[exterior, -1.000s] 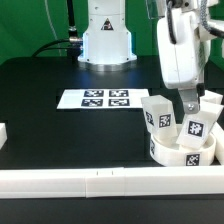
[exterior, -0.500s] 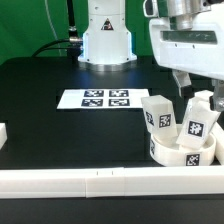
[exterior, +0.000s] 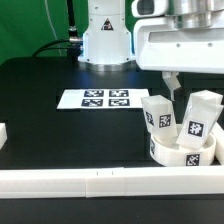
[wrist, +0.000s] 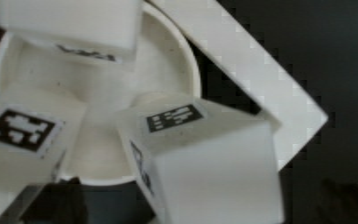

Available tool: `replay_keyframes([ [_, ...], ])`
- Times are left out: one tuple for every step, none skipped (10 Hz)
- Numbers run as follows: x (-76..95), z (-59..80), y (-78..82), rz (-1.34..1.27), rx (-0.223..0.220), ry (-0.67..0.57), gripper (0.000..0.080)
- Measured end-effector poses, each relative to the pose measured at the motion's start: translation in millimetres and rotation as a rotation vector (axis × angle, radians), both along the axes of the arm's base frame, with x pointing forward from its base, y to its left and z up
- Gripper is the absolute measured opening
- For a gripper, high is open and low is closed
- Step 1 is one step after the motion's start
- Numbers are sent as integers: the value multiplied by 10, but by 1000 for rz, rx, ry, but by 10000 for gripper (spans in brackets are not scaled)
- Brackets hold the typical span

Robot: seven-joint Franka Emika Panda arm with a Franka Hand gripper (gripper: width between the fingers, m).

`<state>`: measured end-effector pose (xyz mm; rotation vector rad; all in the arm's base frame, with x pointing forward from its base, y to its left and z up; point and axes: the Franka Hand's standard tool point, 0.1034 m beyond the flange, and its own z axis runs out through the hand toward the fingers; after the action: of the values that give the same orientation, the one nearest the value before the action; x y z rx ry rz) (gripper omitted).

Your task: Assemble stool

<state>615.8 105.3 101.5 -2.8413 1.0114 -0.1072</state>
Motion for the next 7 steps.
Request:
replay_keyframes([
  [6,20,60,124,-15,-14,648],
  [-4,19,114,226,-21,-23,648],
  [-6,16,109,298,-29,-28,648],
  [-2,14,89,343,-34,-33,648],
  [-1,12,78,401,-44,-37,648],
  [1,12,64,475,-57,-43,648],
  [7,8,57,544,-68,-54,648],
])
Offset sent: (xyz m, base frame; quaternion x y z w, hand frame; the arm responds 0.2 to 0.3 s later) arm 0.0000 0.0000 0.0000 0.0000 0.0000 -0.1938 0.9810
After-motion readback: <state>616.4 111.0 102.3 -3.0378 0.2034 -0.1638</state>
